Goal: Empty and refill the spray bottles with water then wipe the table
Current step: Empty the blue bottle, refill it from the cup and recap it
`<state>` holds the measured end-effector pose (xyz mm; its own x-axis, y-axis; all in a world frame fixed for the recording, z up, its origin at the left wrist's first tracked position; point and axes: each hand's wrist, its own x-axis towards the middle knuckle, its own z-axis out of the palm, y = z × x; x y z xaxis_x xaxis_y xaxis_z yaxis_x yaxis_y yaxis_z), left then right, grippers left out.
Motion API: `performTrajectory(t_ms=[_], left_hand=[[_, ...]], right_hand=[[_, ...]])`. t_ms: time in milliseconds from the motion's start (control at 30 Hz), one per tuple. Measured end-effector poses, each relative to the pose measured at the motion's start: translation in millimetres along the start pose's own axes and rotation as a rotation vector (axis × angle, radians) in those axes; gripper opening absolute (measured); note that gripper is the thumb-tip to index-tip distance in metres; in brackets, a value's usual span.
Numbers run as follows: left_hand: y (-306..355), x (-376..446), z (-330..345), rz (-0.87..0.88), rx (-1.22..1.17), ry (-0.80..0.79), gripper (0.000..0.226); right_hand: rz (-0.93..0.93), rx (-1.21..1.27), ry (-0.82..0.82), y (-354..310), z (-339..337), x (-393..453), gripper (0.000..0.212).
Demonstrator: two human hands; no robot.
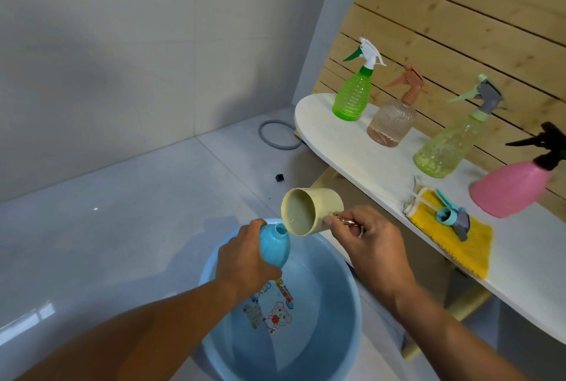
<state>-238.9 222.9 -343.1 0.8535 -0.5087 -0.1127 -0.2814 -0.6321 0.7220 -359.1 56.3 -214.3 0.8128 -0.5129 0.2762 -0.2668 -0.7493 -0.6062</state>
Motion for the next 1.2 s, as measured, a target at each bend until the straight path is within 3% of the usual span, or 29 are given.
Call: performTrajectory(t_ms=[300, 700, 1067, 1133, 1200], left_hand=[[0.4, -1.0, 2.1, 0.017, -0.003, 0.002, 0.091], [0.0, 0.2, 4.0, 0.007, -0.027, 0.005, 0.095], [0.8, 1.1, 6.1, -0.003, -0.042, -0.031, 0.098], [-1.5, 2.1, 6.8, -0.006, -0.045, -0.039, 0.096], [-4.0, 3.2, 7.6, -0.015, -0.051, -0.047, 0.093]], right_hand=[[-0.166, -0.186, 0.045, -8.3, -1.2, 0.7, 0.015], [-0.241, -0.315, 0.042, -10.4, -1.5, 0.5, 0.015], [-0.661, -0.513, 0.178, 1.3, 4.8, -4.9, 0.023], [-0.622, -0.478, 0.191, 6.0, 10.1, -5.2, 0.022], [-0.428, -0.386, 0.179, 11.0, 17.3, -5.1, 0.016]])
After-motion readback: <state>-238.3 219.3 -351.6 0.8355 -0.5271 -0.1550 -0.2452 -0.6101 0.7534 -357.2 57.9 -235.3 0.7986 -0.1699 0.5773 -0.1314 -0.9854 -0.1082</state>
